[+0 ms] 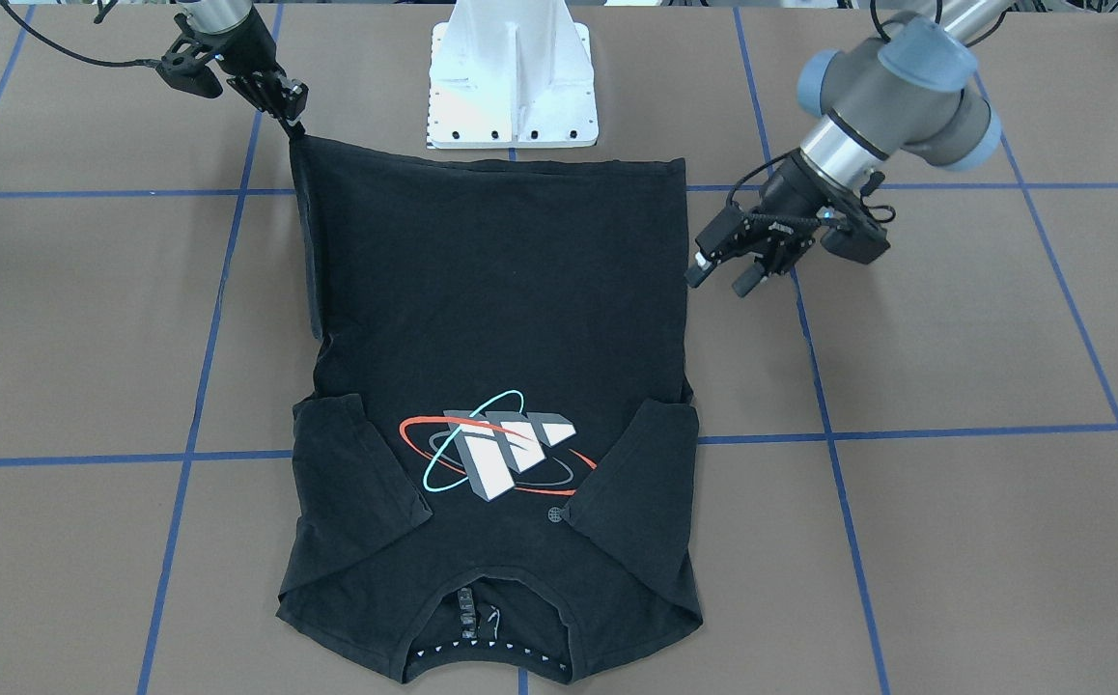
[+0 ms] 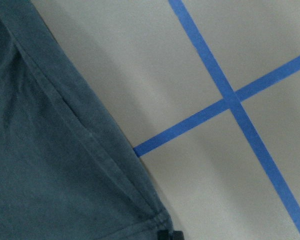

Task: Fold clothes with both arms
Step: 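Move the left gripper down to the other hem corner nearest the robot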

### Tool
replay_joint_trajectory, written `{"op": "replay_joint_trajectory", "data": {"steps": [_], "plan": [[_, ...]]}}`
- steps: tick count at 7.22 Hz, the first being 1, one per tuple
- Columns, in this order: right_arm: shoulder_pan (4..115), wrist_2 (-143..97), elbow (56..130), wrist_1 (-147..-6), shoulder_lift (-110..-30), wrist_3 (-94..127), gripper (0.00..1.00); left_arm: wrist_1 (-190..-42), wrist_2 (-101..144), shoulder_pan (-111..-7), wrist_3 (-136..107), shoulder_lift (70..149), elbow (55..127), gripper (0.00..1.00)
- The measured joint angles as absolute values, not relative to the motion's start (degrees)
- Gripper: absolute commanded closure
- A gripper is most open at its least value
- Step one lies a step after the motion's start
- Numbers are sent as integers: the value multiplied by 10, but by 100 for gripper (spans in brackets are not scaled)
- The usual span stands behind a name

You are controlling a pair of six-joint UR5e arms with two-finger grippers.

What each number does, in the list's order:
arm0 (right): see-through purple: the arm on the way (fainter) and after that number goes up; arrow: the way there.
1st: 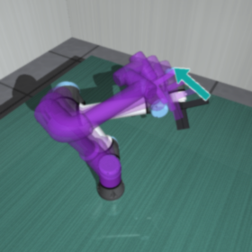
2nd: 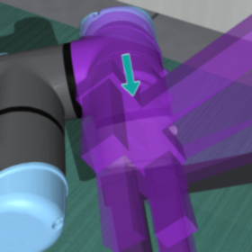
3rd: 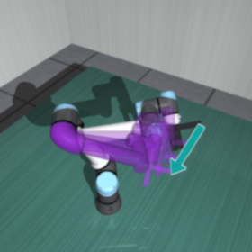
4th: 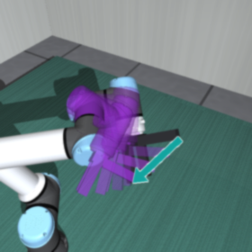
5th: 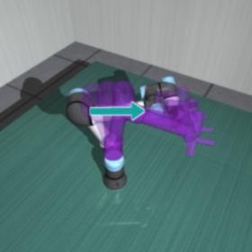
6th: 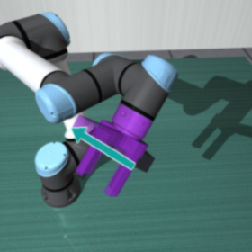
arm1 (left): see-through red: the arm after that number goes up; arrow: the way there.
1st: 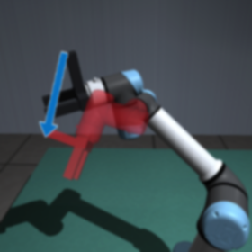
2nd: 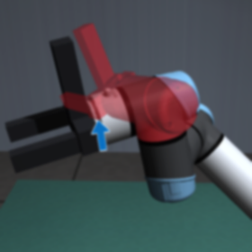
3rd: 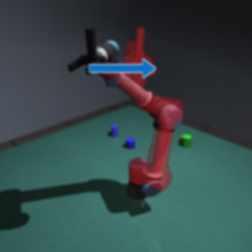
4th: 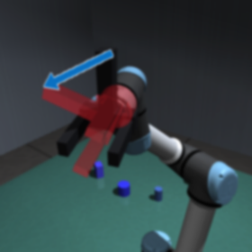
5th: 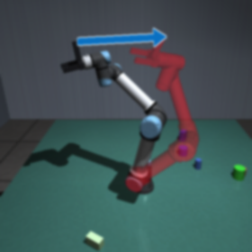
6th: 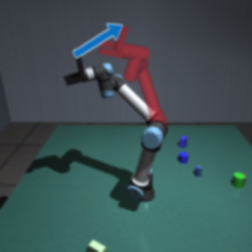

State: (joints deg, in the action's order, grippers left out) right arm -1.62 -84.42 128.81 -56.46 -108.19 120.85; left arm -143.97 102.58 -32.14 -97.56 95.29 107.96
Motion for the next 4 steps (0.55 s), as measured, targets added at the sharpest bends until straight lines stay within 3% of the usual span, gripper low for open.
{"op": "replay_joint_trajectory", "data": {"steps": [4], "plan": [[-16,-852,1293,-564,-1094,1208,100,-1344,925,-143,-1070,872,1161,13]]}}
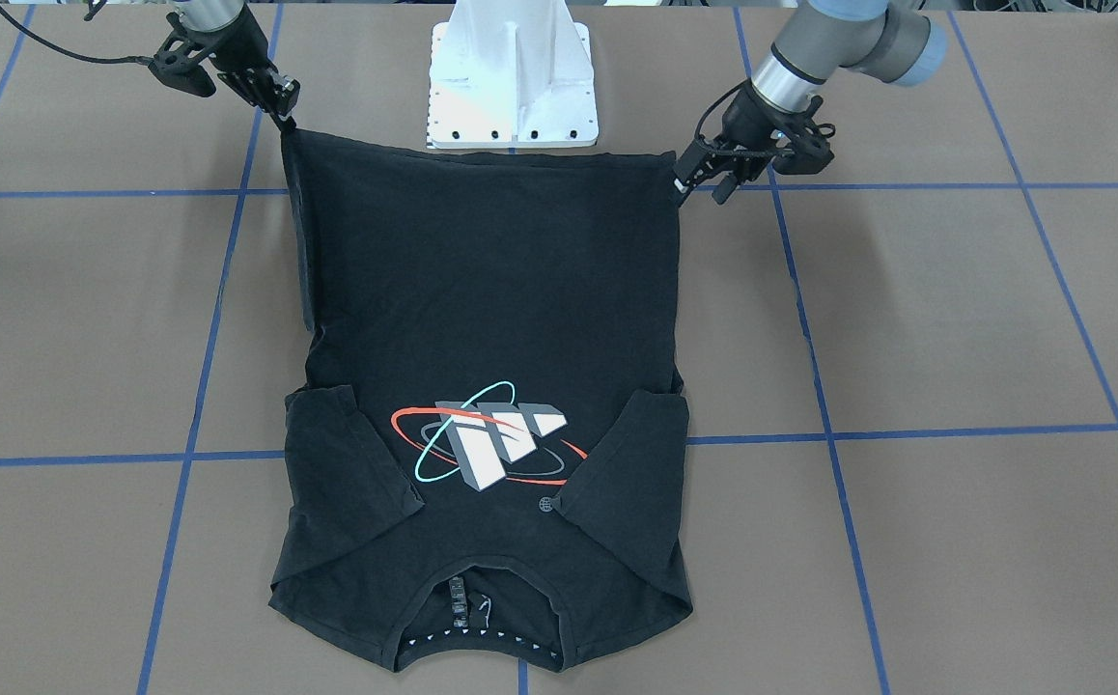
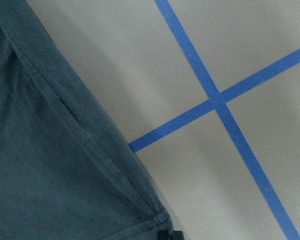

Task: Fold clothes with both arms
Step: 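Move the left gripper down to the other hem corner nearest the robot, then grasp both hem corners with the left and right grippers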

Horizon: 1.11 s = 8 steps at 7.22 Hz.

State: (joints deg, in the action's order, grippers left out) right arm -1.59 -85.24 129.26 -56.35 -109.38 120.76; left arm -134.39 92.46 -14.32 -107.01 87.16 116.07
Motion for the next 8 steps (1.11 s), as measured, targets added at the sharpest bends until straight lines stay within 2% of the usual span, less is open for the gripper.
{"op": "replay_joint_trajectory", "data": {"steps": [3,8], "plan": [[-15,-853,1295,-563,-1096,1208,100,-1337,875,-54,-1103,842,1164,30],[-15,-853,1295,-563,-1096,1208,100,-1337,868,-34,-1106,853,1162,36]]}}
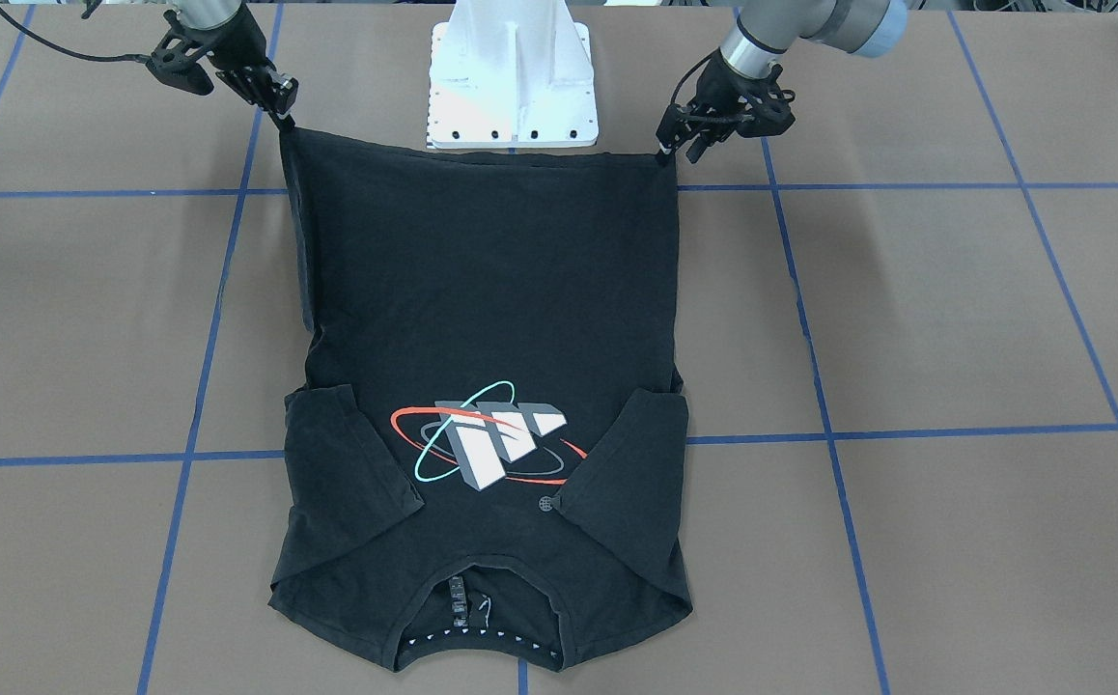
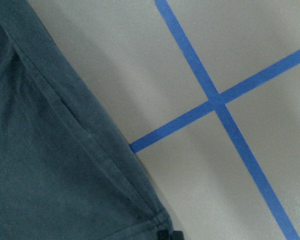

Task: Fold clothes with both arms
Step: 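Grasp both hem corners with the left and right grippers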

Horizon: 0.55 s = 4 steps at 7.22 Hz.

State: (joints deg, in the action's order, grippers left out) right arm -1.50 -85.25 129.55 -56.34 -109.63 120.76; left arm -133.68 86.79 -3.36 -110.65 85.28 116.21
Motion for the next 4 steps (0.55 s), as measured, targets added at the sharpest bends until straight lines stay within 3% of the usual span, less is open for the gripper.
{"op": "replay_joint_trajectory", "data": {"steps": [4], "plan": [[-15,-853,1296,-563,-1097,1208,100,-1337,868,-23,-1107,854,1161,42]]}}
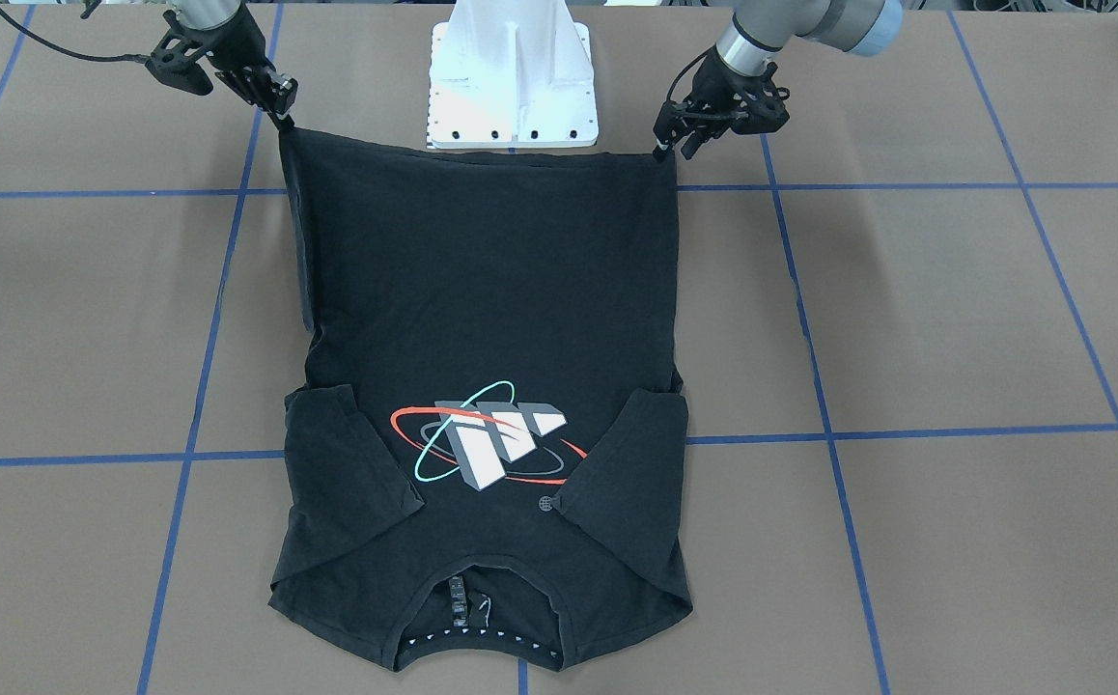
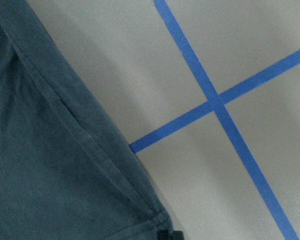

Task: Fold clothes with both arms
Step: 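Grasp both hem corners with the left and right grippers, then lift the hem with both grippers and fold it toward the collar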

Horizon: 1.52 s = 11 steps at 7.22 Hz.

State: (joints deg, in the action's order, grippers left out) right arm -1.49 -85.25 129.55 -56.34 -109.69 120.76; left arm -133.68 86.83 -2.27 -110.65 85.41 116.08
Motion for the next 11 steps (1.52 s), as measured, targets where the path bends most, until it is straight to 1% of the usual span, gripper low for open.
{"op": "replay_joint_trajectory", "data": {"steps": [2,4,8,9,11], "plan": [[-15,-853,1295,-563,-1098,1208,100,-1337,868,-19,-1107,854,1158,53],[-16,-853,1295,-563,-1098,1208,100,-1337,868,-16,-1107,855,1157,100],[-15,-853,1296,-563,-1098,1208,100,-1337,870,-14,-1106,855,1165,100],[-15,-853,1299,-563,-1100,1208,100,-1336,870,-16,-1106,852,1183,100],[-14,-861,1329,-561,-1131,1205,100,-1324,872,-17,-1107,828,1262,100]]}}
